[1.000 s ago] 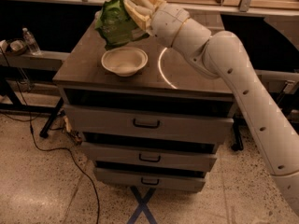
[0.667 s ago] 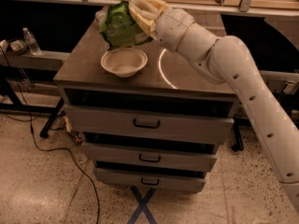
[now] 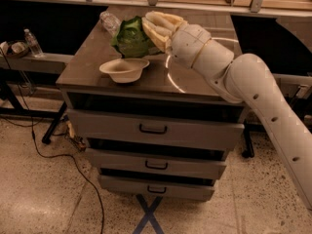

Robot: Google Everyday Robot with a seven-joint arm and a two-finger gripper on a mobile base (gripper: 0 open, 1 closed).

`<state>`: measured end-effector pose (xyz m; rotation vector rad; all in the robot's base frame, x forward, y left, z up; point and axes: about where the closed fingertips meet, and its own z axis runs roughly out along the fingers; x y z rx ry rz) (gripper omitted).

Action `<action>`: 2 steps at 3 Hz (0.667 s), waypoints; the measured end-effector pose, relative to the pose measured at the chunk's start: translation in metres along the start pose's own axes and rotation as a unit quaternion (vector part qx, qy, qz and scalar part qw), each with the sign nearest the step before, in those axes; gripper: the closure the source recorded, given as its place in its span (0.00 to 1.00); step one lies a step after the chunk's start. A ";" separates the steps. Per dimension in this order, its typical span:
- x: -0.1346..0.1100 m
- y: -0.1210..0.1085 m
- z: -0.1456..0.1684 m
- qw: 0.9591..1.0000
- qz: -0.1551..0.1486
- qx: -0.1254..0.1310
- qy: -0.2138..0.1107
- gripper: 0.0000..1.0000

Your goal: Place green rice chip bag into paper bowl

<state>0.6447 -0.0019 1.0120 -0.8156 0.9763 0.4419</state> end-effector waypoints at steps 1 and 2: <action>0.004 0.004 -0.011 1.000 0.004 0.004 0.004 0.13; 0.007 0.008 -0.017 1.000 0.004 0.008 0.005 0.00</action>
Offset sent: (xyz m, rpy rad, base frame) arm -0.0125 -0.0154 -0.0208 0.0093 0.0152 -0.0269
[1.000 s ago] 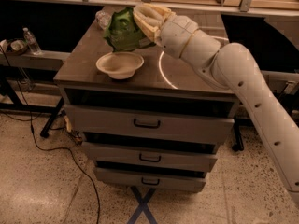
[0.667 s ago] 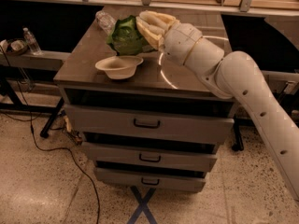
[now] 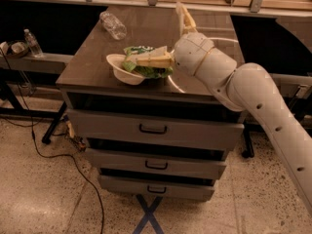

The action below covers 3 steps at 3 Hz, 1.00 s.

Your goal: Place green rice chip bag into paper bowl

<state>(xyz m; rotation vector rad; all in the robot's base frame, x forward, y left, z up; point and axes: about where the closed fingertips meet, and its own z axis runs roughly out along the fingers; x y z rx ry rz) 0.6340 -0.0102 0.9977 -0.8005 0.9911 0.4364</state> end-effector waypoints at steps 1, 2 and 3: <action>0.000 0.000 -0.001 1.000 0.000 0.001 0.000 0.00; 0.000 -0.005 -0.002 0.999 -0.014 0.019 0.022 0.00; 0.000 -0.030 -0.011 0.996 -0.034 0.059 0.060 0.00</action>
Offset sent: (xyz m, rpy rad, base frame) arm 0.0071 -0.0177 0.0042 -0.0664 0.0193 -0.1533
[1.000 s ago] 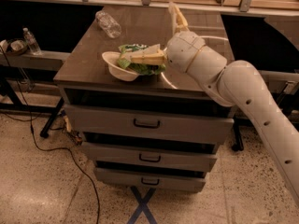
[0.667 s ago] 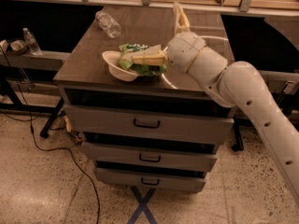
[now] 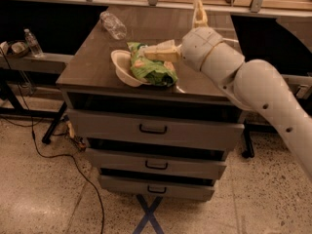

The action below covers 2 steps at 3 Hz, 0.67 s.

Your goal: Place green rice chip bag into paper bowl

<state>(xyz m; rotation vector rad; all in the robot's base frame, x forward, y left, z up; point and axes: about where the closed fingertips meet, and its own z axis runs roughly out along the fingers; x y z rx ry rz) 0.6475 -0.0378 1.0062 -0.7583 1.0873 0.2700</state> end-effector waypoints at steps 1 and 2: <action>-0.050 -0.073 0.025 0.993 -0.067 0.093 0.036 0.00; -0.158 -0.090 0.071 0.985 -0.135 0.110 0.003 0.00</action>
Offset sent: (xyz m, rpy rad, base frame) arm 0.0689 -0.1371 0.2951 -0.5443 -0.3853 -0.7205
